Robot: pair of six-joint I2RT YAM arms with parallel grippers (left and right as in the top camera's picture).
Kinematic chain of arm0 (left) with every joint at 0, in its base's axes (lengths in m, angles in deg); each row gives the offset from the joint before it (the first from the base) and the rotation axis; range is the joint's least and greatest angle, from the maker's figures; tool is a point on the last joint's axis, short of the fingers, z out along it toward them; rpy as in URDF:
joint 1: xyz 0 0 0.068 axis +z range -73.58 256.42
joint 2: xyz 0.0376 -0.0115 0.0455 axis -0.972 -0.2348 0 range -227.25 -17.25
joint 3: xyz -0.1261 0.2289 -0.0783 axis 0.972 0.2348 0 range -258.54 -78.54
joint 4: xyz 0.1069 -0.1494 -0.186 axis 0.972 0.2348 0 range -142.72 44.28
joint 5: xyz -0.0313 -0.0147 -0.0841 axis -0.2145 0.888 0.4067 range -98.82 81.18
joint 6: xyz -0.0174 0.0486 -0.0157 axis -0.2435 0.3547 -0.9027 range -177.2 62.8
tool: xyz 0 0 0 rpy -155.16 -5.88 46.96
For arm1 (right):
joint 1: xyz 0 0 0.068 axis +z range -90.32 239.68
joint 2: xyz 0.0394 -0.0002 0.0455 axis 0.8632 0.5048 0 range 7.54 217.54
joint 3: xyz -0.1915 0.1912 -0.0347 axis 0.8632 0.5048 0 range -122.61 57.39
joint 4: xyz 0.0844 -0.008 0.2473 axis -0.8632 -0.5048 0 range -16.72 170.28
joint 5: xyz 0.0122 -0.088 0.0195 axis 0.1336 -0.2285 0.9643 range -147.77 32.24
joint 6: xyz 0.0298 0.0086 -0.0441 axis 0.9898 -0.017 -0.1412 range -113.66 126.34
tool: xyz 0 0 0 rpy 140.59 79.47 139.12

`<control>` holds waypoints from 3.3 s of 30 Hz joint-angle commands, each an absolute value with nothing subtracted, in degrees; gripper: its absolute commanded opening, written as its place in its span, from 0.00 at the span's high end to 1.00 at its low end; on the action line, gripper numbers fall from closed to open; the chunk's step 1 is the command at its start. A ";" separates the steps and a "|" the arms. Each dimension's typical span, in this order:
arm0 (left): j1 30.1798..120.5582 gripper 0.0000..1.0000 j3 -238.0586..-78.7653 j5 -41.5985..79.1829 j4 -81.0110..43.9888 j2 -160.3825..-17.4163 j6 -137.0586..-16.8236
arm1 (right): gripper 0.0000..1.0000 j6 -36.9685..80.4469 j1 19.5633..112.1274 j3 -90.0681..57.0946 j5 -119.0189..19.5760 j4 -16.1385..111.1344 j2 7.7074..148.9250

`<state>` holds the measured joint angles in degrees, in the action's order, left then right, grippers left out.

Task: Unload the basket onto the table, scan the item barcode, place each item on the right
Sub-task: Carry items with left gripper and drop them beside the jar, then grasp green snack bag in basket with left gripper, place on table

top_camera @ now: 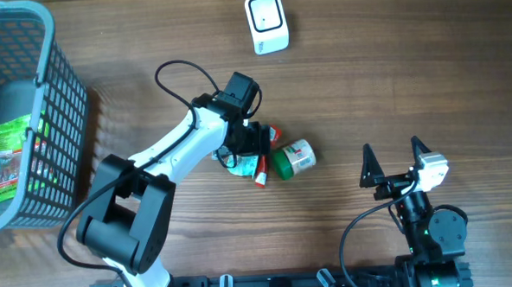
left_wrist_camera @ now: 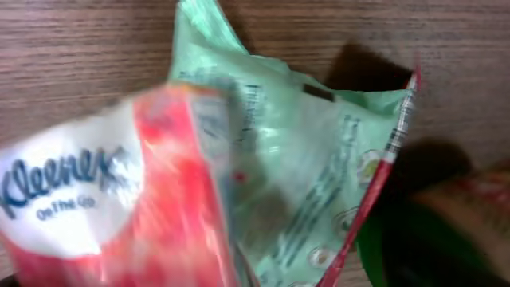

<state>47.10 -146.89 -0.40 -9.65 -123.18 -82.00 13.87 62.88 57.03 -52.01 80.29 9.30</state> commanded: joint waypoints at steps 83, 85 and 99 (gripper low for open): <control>114.07 0.96 -192.55 5.74 11.38 -93.11 -66.83 | 0.00 14.37 62.60 57.09 -51.87 80.60 9.11; 108.91 0.96 -192.55 7.23 16.16 -89.96 -67.14 | 0.00 14.37 62.60 57.09 -51.87 80.60 9.11; 72.32 0.96 -155.50 -6.89 14.92 -100.60 -75.95 | 0.00 14.37 62.60 57.09 -51.87 80.60 9.11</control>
